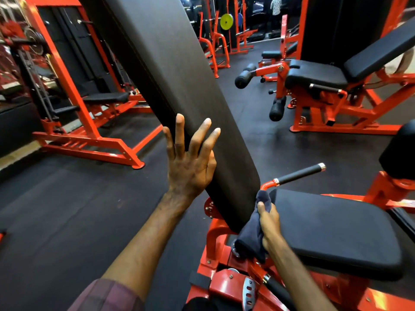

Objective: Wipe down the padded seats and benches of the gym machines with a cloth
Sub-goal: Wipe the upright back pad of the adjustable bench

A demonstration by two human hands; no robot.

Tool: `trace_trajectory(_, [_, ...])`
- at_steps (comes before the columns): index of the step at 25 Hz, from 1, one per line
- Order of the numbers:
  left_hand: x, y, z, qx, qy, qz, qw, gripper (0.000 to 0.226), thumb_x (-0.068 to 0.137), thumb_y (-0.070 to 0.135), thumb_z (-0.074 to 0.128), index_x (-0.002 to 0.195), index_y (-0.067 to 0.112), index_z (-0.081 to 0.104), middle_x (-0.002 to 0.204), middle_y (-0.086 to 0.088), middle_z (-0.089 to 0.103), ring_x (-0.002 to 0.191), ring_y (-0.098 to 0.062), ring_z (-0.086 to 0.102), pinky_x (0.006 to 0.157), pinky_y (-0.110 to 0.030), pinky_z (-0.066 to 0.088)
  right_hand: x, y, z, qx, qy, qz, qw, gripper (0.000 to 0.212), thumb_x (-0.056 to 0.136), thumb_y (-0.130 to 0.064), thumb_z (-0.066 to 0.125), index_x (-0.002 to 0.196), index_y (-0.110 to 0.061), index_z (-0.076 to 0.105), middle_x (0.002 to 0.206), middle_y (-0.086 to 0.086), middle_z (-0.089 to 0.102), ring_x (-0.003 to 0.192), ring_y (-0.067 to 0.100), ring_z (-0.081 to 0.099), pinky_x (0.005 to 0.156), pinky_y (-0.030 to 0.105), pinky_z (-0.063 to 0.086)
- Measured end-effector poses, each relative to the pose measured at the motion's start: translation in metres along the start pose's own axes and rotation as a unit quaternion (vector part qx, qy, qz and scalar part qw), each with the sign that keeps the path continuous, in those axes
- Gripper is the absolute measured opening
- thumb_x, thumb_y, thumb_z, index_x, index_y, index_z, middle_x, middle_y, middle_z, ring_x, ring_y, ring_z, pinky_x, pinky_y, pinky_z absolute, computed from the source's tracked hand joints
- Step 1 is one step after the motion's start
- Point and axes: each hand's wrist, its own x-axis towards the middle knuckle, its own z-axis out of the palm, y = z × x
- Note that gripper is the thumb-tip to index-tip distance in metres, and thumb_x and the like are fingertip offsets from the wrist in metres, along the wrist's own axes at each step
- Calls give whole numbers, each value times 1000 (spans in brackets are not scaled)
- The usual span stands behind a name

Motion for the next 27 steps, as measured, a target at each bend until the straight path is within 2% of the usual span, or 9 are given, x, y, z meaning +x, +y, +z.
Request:
trace_trajectory(4, [-3,0,-3,-4,-32,-1,999,53,104,24,44,156,23,51,167,-3,38,159,-48,-5,123,-75,7,-38,31,-18,4,-36,34,999,24,109,-16,55,131,-12,62,114,10,69,105,23,64,101,40,49])
trace_trajectory(8, [0,2,-30,7,-136,9,991,59,111,35,45,167,24,29,174,2,23,158,-53,-3,124,-74,8,-41,-19,-13,-56,-16,43,997,24,108,-8,53,129,-1,61,106,12,66,92,22,63,76,23,51])
trace_trajectory(12, [9,-6,-75,-20,-287,17,958,75,106,29,54,169,21,14,178,2,5,159,-50,-7,125,-71,12,-91,-104,-12,-134,-60,43,988,22,108,-17,57,129,-17,64,118,6,72,116,26,67,104,40,51])
trace_trajectory(15, [38,-17,-128,-78,-378,47,921,87,96,23,61,169,20,14,178,-3,-1,160,-47,-2,125,-68,19,-135,-184,-9,-195,-134,37,971,21,107,-16,59,125,-25,66,119,-1,74,115,18,68,112,42,48])
trace_trajectory(17, [61,-31,-161,-92,-432,46,896,88,94,23,57,170,22,11,177,-3,-6,162,-43,1,127,-60,18,-163,-233,-1,-243,-187,32,951,23,106,-20,60,127,-28,67,120,-5,75,118,15,68,112,40,48])
trace_trajectory(18, [69,-39,-176,-96,-450,27,887,85,95,24,53,169,23,13,178,-2,-4,162,-39,5,126,-56,21,-175,-253,2,-274,-223,30,935,23,106,-22,61,126,-29,67,119,-5,75,117,12,68,110,36,49])
trace_trajectory(21, [97,-75,-225,-103,-493,-82,860,69,98,31,48,165,27,31,173,2,27,158,-25,31,120,-51,42,-215,-310,23,-335,-299,-2,893,23,106,-15,60,127,-24,65,120,-4,72,110,1,65,105,23,46])
trace_trajectory(23, [107,-103,-260,-79,-536,-137,829,66,102,35,50,164,32,30,171,7,31,157,-19,33,119,-47,43,-241,-333,42,-344,-334,-32,877,24,106,-12,60,128,-22,64,121,-6,72,106,-7,64,101,16,45])
trace_trajectory(27, [123,-153,-334,-37,-553,-236,798,61,102,45,51,161,40,33,162,14,44,145,-16,48,106,-42,49,-278,-351,92,-366,-406,-86,833,24,105,-18,62,124,-32,64,118,-12,73,109,-9,64,102,21,44])
